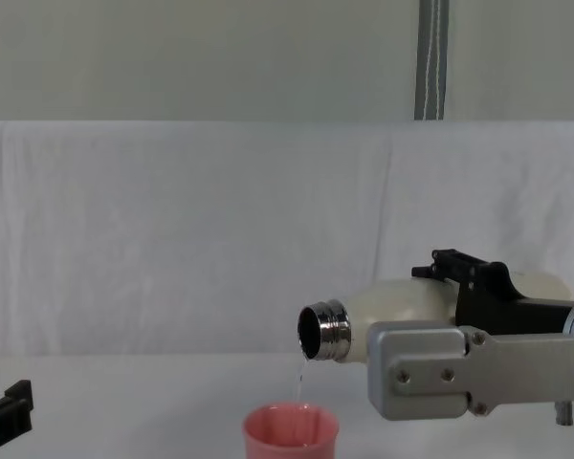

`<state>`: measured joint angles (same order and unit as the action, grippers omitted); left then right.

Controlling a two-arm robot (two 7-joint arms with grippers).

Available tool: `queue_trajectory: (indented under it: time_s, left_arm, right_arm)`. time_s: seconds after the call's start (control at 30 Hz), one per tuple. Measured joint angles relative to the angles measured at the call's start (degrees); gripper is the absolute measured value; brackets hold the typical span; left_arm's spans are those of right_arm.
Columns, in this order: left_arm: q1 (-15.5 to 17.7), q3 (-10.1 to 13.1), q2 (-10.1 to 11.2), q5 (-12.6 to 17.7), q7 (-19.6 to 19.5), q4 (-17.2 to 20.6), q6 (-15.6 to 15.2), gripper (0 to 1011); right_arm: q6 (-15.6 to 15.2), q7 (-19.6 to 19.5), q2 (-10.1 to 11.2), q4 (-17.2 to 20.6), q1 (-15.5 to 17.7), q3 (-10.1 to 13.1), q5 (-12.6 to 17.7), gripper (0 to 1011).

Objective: Grasp the thermos with one hand and pour water into the cup lid.

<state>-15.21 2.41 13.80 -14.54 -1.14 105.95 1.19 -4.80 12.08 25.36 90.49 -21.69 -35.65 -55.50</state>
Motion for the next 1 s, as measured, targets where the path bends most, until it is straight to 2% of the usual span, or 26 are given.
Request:
queue_trajectory:
  time_s: [0.43,0.67,1.0]
  left_arm:
    - [0.00,0.00,0.01,0.00,0.00,0.00,0.00,1001]
    - [0.00,0.00,0.00,0.00,0.00,0.00,0.00,1001]
    - [0.00,0.00,0.00,0.00,0.00,0.00,0.00,1001]
  right_arm:
    - [-0.04,0.00,-0.05,-0.01,0.26,-0.01,0.06,950]
    - [0.09,-0.08,-0.48,0.06,0.73,0.35,1.16,950]
    - [1.83,-1.15,-2.22,0.07,2.48,3.46,7.68,950]
